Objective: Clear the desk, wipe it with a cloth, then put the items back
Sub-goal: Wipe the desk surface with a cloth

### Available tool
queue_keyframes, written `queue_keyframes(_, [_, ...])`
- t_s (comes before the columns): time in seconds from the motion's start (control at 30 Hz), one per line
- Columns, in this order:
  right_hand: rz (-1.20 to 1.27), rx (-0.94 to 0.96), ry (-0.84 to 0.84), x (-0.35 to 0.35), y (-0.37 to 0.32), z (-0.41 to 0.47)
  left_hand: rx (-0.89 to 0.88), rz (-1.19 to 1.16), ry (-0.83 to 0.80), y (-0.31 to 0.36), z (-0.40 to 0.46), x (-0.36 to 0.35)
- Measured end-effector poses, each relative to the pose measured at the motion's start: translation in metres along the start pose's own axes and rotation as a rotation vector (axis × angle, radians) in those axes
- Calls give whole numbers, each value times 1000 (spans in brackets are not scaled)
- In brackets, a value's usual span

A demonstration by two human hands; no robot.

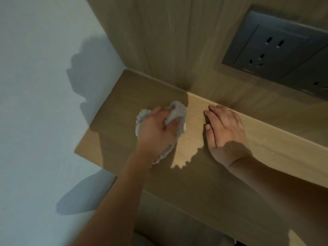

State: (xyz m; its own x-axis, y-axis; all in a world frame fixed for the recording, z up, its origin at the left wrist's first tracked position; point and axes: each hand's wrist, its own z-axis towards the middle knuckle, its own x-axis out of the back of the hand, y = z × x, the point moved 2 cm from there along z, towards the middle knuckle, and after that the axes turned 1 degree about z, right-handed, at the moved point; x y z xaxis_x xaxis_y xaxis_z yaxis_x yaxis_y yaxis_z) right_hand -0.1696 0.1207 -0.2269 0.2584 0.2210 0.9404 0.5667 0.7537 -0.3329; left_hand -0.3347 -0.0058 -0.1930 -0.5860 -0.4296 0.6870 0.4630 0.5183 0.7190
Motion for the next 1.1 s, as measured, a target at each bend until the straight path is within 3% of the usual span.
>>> queue_keyframes(0.07, [-10, -1, 2, 0, -2, -1, 166, -69, 181, -16, 7, 25])
queue_keyframes(0.13, [-14, 8, 14, 1, -3, -1, 197, 260, 329, -43, 15, 56])
queue_keyframes(0.2, [-13, 17, 11, 1, -2, -2, 165, 587, 350, -64, 11, 68])
queue_keyframes(0.27, [-5, 33, 16, 0, 0, -4, 71, 672, 344, -78, 1, 60])
queue_keyframes(0.5, [24, 43, 4, 1, 0, -3, 121, 624, 438, -78, -1, 53])
queue_keyframes(0.63, [145, 43, 20, 12, 3, -11, 311, 610, 542, -38, -58, -7])
queue_keyframes(0.7, [215, -13, 88, 23, 16, -27, 328, 556, 457, 2, -104, -59])
queue_keyframes(0.83, [213, -130, 156, 51, 57, -75, 198, 311, 338, 79, -171, -131])
queue_keyframes(0.9, [139, -178, 151, 66, 80, -94, 326, -4, 385, 77, -157, -111])
queue_keyframes(0.97, [86, -232, 158, 75, 99, -108, 418, -171, 583, 40, -127, -67])
queue_keyframes(1.03, [60, -274, 167, 75, 115, -120, 446, -105, 697, -1, -87, -18])
queue_keyframes(1.1, [41, -304, 174, 68, 129, -130, 423, 114, 603, -29, -48, 10])
